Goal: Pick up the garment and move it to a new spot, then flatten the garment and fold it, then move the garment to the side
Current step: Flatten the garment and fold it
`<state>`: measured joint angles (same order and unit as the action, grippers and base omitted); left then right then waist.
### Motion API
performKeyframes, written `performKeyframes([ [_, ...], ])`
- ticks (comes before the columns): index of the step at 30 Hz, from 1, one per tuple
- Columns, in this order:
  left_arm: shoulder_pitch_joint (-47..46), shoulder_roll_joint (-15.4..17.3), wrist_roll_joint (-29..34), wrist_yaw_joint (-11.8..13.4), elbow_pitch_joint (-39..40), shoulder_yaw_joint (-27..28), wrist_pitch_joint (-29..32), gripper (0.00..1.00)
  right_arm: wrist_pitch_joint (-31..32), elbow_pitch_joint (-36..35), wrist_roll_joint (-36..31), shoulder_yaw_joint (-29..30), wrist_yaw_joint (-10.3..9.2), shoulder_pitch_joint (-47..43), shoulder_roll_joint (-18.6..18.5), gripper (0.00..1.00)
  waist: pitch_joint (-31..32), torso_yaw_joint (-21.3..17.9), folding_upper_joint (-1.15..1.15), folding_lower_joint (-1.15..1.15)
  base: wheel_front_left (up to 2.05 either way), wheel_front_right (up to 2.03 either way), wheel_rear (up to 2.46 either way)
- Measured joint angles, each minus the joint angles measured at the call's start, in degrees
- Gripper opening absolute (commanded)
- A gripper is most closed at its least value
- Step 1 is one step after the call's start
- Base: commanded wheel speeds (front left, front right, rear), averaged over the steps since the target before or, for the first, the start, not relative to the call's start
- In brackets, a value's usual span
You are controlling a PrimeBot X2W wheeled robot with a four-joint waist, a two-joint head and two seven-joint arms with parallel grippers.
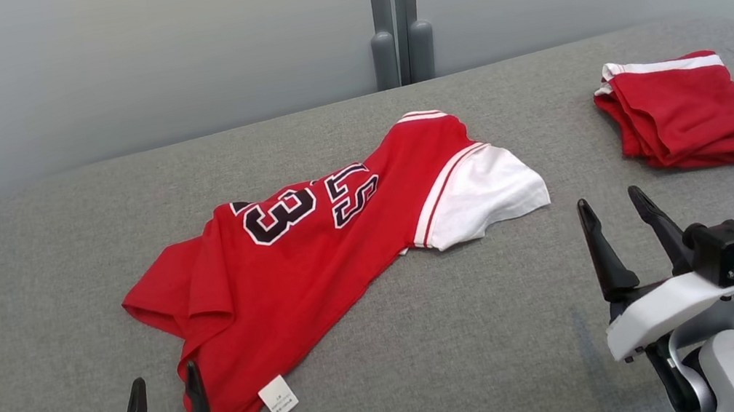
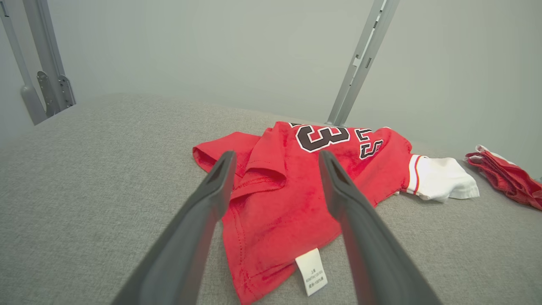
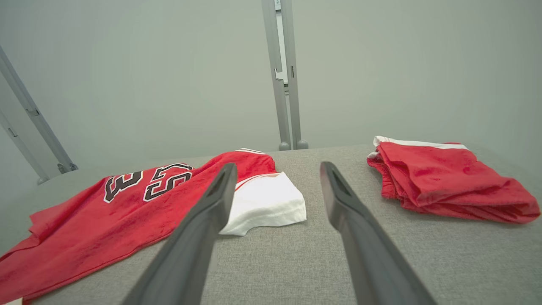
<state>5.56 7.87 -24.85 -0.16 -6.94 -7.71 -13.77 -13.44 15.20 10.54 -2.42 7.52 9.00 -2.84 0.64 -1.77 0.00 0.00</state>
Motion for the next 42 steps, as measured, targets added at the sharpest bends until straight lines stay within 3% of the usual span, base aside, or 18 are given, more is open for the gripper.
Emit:
performKeyframes([
  [11, -1.1, 0.0, 0.2, 0.0, 1.0, -1.4, 0.1, 1.00, 3.6, 7.4, -3.7, 3.4, 0.01, 5.8, 0.0, 1.00, -2.7, 1.3, 0.00, 0.00, 0.00, 0.00, 0.00],
  [20, -5.3, 0.0, 0.5, -0.4, 1.3, -2.5, 0.3, 1.00, 5.5, 22.9, -5.5, 9.1, 0.00, 18.7, -2.3, 1.00, -8.8, 3.9, 0.00, 0.00, 0.00, 0.00, 0.00],
  [33, -8.1, -0.3, 0.8, -0.8, -0.5, -3.1, -0.4, 1.00, 5.8, 42.1, 0.5, 7.0, 0.00, 29.6, -4.4, 1.00, -14.2, 9.7, 0.00, 0.00, 0.00, 0.00, 0.00],
  [41, -8.2, -0.3, 0.8, -0.8, -1.0, -2.8, -0.7, 1.00, 5.5, 48.9, 2.8, 4.9, -0.03, 33.8, -5.9, 1.00, -15.0, 11.9, 0.00, 0.00, 0.00, 0.00, 0.00],
  [42, -8.2, -0.3, 0.8, -0.8, -1.0, -2.8, -0.8, 1.00, 5.5, 49.4, 2.8, 4.4, -0.04, 34.2, -6.1, 0.76, -15.0, 12.0, 0.00, 0.00, 0.00, 0.00, 0.00],
])
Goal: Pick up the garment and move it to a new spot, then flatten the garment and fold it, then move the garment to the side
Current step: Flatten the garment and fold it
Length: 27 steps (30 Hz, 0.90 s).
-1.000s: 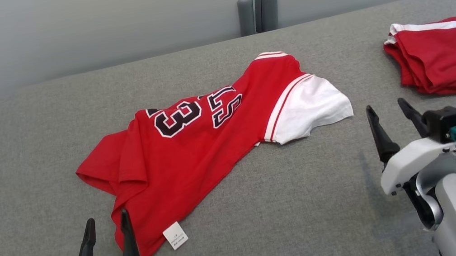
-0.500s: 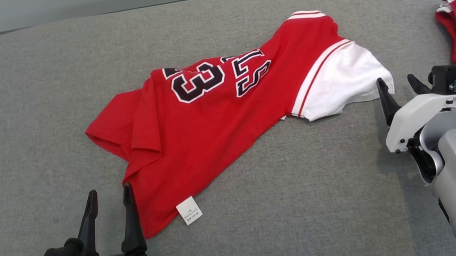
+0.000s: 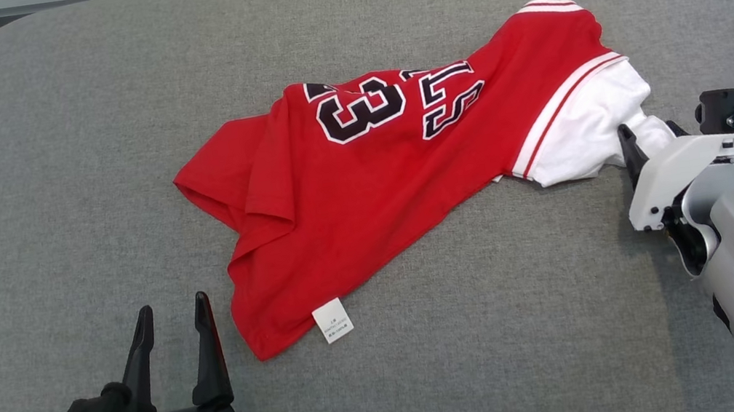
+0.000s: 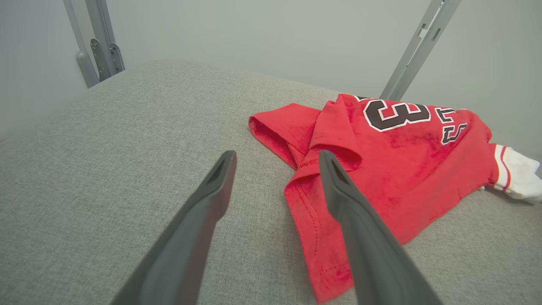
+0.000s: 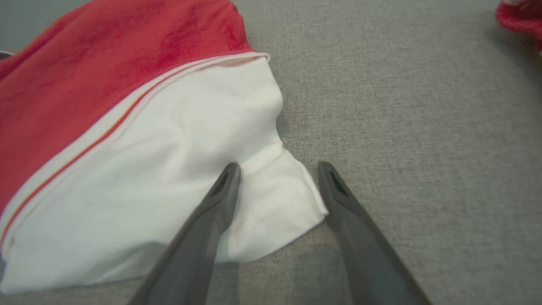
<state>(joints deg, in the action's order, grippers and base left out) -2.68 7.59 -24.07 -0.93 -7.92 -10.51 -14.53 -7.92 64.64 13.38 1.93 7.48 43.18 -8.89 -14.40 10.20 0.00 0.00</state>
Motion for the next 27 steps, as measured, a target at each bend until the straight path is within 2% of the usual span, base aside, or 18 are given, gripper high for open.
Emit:
performKeyframes([
  [1, 0.0, 0.0, 0.0, 0.0, 0.0, 0.0, 0.0, 1.00, 0.0, 0.6, 0.0, -0.6, 0.01, 0.4, -0.1, 0.42, 0.0, 0.0, 0.00, 0.00, 0.00, 0.00, 0.00],
  [2, 0.0, 0.0, 0.0, 0.0, -0.1, 0.1, 0.0, 1.00, 0.0, 1.2, 0.0, -1.1, 0.01, 0.8, -0.2, 0.29, 0.0, 0.0, 0.00, 0.00, 0.00, 0.00, 0.00],
  [3, 0.0, 0.0, 0.0, 0.0, -0.1, 0.1, -0.1, 1.00, 0.2, 1.7, 0.0, -1.5, 0.01, 1.1, -0.1, 0.11, 0.0, 0.0, 0.00, 0.00, 0.00, 0.00, 0.00],
  [4, 0.0, 0.0, 0.0, 0.2, -0.1, 0.2, -0.1, 1.00, 0.3, 2.2, 0.0, -1.8, 0.01, 1.4, -0.1, 0.00, 0.1, -0.1, 0.00, 0.00, 0.00, 0.00, 0.00],
  [10, 0.0, -0.2, -0.1, 0.2, -0.3, 0.4, -0.2, 1.00, -0.2, 3.5, 0.7, -3.4, 0.04, 2.7, 0.5, 0.00, 0.8, -1.1, 0.00, 0.00, 0.00, 0.00, 0.00],
  [15, 0.2, -0.2, -0.5, 0.1, -0.7, 0.5, -0.2, 1.00, -2.0, 0.8, 4.4, -5.2, 0.04, 2.9, 1.3, 0.00, 2.0, -2.2, 0.00, 0.00, 0.00, 0.00, 0.00],
  [20, 1.3, -0.3, -0.5, 0.2, -0.5, 0.5, -0.2, 1.00, -1.7, -6.4, 11.1, -8.4, 0.04, 0.9, 1.2, 0.00, 3.4, -3.5, 0.00, 0.00, 0.00, 0.00, 0.00],
  [27, 2.5, -0.2, -1.1, 0.4, -0.2, 0.6, -0.2, 1.00, 1.4, -20.0, 19.6, -10.3, 0.04, -6.9, -4.1, 0.00, 5.2, -6.1, 0.00, 0.00, 0.00, 0.00, 0.00],
])
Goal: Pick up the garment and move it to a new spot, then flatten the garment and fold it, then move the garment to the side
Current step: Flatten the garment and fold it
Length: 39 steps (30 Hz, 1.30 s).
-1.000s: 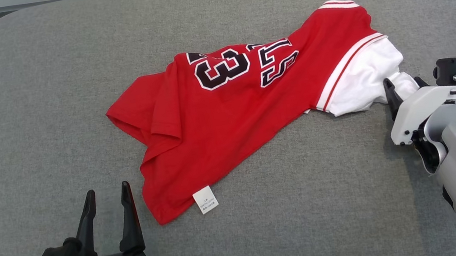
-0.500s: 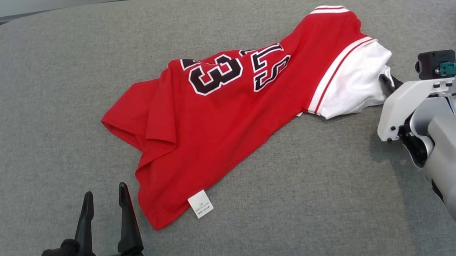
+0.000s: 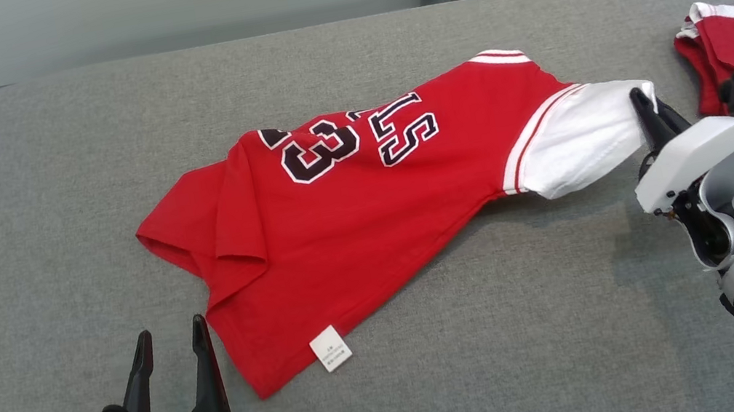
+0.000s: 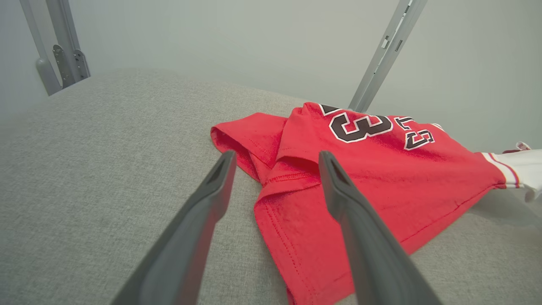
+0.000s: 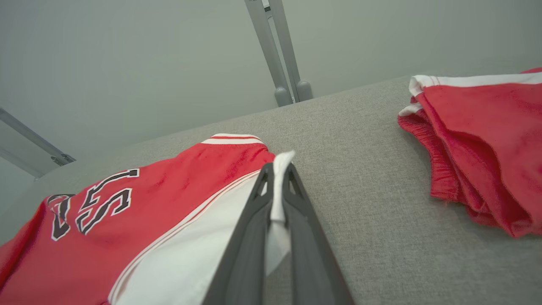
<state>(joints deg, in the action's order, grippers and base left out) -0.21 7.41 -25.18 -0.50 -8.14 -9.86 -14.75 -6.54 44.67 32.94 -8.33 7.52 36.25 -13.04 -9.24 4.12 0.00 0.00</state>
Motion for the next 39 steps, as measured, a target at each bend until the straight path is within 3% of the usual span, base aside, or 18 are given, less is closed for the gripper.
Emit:
performKeyframes([
  [3, 0.7, 0.1, -0.4, 0.0, 0.0, 0.0, 0.1, 1.00, 2.0, -5.0, 1.3, 0.3, -0.01, -3.5, -1.9, 0.00, 0.6, -1.0, 0.00, 0.00, 0.00, 0.00, 0.00],
  [9, 1.0, 0.2, -1.2, -0.6, -0.2, -0.9, 1.4, 1.00, 5.0, -11.5, 2.2, 2.9, -0.01, -9.3, -1.6, 0.00, 1.4, -1.9, 0.00, 0.00, 0.00, 0.00, 0.00],
  [25, 5.9, -1.1, -8.3, -4.0, -1.5, -5.2, 9.7, 1.00, 7.7, -17.3, -4.7, 12.9, -0.01, -16.2, 1.6, 0.00, 2.0, -0.6, 0.00, 0.00, 0.00, 0.00, 0.00],
  [39, 3.1, -3.7, -17.7, -3.1, -9.1, -5.8, 15.7, 1.00, 9.8, -21.0, -7.9, 14.6, -0.02, -18.2, 4.8, 0.00, 2.5, -2.3, 0.00, 0.00, 0.00, 0.00, 0.00],
])
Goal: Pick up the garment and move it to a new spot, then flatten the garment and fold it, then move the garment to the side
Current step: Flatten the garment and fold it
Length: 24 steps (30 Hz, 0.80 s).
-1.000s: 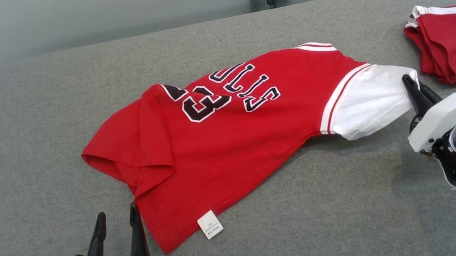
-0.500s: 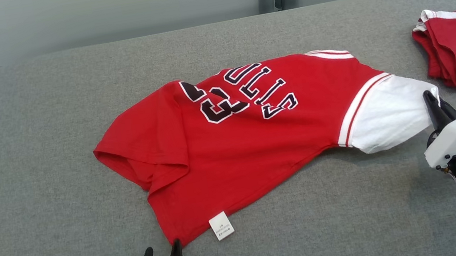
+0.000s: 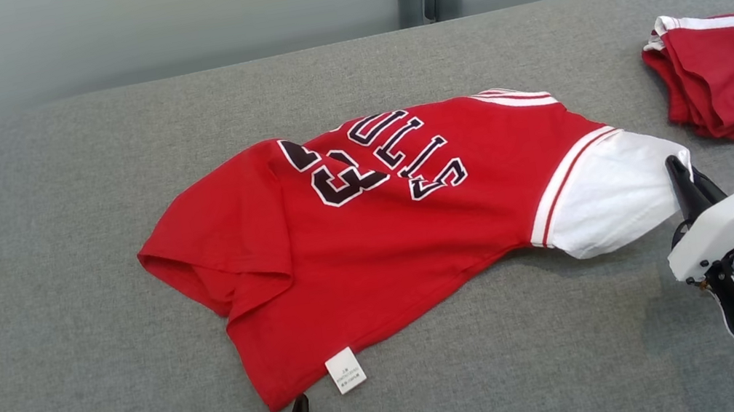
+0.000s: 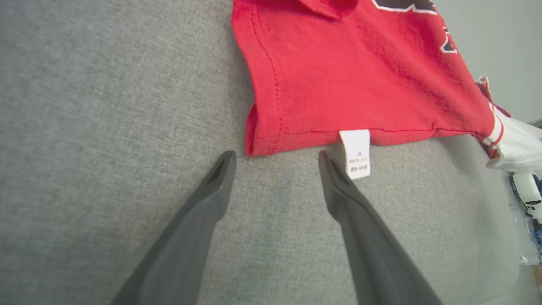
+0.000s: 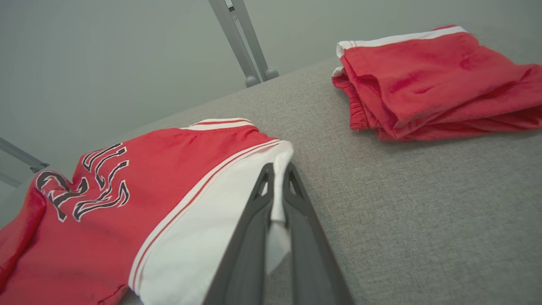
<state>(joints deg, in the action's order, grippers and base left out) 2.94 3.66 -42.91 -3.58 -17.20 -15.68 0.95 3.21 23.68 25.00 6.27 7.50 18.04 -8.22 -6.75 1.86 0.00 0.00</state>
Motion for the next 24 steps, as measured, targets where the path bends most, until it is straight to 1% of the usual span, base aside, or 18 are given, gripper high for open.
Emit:
performKeyframes([
  [2, -0.9, -0.1, -0.8, 0.0, -1.3, 0.0, 0.6, 1.00, 0.1, -0.2, -0.1, 0.0, 0.00, -0.1, 0.2, 0.00, 0.0, -0.3, 0.00, 0.00, 0.00, 0.00, 0.00],
  [3, -1.8, -0.3, -2.1, -0.1, -2.2, 0.1, 1.0, 1.00, 0.2, -0.4, -0.1, -0.1, 0.00, -0.1, 0.3, 0.00, -0.1, -0.5, 0.00, 0.00, 0.00, 0.00, 0.00],
  [9, -4.1, -0.5, -5.5, -0.6, -4.7, 0.7, 1.0, 1.00, 0.2, -0.6, -0.5, -0.7, 0.00, -0.1, 0.5, 0.00, -0.2, -1.5, 0.00, 0.00, 0.00, 0.00, 0.00],
  [10, -4.3, -0.5, -6.1, -0.8, -5.1, 0.7, 1.0, 0.85, 0.2, -0.6, -0.5, -0.8, 0.01, -0.1, 0.6, 0.00, -0.2, -1.6, 0.00, 0.00, 0.00, 0.00, 0.00],
  [11, -4.5, -0.5, -6.5, -0.9, -5.3, 0.6, 1.0, 0.59, 0.2, -0.6, -0.5, -0.9, 0.01, -0.1, 0.6, 0.00, -0.2, -1.7, 0.00, 0.00, 0.00, 0.00, 0.00],
  [13, -5.0, -0.5, -7.1, -1.1, -5.6, 0.4, 1.0, 0.28, 0.2, -0.6, -0.5, -0.9, 0.00, -0.1, 0.5, 0.00, -0.2, -1.8, 0.00, 0.00, 0.00, 0.00, 0.00],
  [14, -5.3, -0.5, -7.2, -1.2, -5.9, 0.3, 0.9, 0.02, 0.2, -0.6, -0.5, -1.0, 0.00, -0.1, 0.5, 0.00, -0.2, -1.9, 0.00, 0.00, 0.00, 0.00, 0.00],
  [15, -5.6, -0.5, -7.2, -1.4, -6.0, 0.0, 0.7, 0.00, 0.1, -0.5, -0.5, -1.0, 0.00, -0.1, 0.5, 0.00, -0.1, -1.9, 0.00, 0.00, 0.00, 0.00, 0.00],
  [19, -6.0, -0.7, -8.0, -2.0, -5.6, -0.3, -0.6, 0.00, -0.2, -0.6, -0.4, -1.2, 0.00, -0.1, 0.5, 0.00, -0.1, -2.1, 0.00, 0.00, 0.00, 0.00, 0.00],
  [24, -6.2, -0.6, -10.5, -2.9, -1.4, 0.9, -3.2, 0.00, -0.6, -1.8, 2.7, -1.6, 0.00, -0.1, 1.1, 0.00, 0.2, -2.1, 0.00, 0.00, 0.00, 0.00, 0.00],
])
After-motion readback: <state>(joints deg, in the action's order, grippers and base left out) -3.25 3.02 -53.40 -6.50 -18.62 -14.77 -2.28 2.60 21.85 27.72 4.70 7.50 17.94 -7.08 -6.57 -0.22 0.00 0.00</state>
